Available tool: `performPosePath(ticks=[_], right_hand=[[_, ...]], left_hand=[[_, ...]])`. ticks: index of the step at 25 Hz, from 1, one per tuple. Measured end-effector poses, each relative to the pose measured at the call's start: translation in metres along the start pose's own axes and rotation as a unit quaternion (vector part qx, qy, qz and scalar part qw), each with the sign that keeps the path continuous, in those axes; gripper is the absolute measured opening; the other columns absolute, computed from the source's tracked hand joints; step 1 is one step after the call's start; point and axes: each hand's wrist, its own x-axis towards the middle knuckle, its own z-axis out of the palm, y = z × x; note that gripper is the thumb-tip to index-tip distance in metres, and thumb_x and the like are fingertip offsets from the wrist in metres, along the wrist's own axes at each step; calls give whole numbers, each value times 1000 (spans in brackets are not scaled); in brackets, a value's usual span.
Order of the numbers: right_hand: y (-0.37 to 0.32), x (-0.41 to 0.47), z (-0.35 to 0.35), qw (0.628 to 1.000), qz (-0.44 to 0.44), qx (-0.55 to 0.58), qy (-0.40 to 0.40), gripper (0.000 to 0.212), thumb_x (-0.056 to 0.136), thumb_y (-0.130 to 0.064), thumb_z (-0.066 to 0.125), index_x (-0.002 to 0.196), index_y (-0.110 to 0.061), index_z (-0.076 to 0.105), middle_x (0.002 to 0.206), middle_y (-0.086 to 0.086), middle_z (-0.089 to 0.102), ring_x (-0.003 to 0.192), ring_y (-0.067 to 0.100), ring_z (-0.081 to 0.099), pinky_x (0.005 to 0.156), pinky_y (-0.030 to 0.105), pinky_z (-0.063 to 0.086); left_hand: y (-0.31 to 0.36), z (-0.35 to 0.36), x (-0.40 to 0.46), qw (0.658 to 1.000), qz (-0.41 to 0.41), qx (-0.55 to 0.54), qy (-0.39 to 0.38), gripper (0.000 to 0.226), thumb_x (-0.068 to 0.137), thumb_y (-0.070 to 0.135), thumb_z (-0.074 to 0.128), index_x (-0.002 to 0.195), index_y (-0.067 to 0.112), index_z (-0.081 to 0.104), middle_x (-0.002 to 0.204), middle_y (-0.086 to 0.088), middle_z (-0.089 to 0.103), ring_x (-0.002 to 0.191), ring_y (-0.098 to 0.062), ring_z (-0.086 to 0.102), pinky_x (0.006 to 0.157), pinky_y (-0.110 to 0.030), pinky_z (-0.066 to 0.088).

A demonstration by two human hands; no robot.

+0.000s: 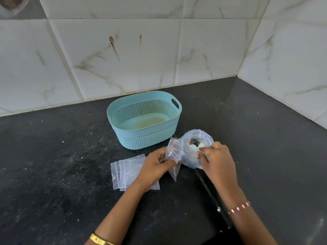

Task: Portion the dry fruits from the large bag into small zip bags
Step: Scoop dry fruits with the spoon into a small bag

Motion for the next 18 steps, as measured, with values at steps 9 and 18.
performPosePath(ticks=[9, 18], right_hand=[[-33, -21, -34, 955, -29, 294, 27, 22, 78, -40, 62, 92, -26, 72, 79, -13, 64, 82, 6, 54, 77, 25, 46], [-49, -22, -48, 948, -52, 313, 3, 11, 79, -7, 69, 82, -17, 72, 78, -11, 66, 78, 5, 59, 71, 10, 45]], left_hand=[[15, -7, -20, 999, 39, -10, 25, 26, 82, -5, 60, 95, 17, 66, 83, 13, 74, 83, 0, 67, 74, -12, 51], [19, -10, -37, 997, 47, 41, -45, 40, 71, 10, 77, 108, 17, 63, 101, -1, 72, 97, -18, 67, 88, -27, 52]])
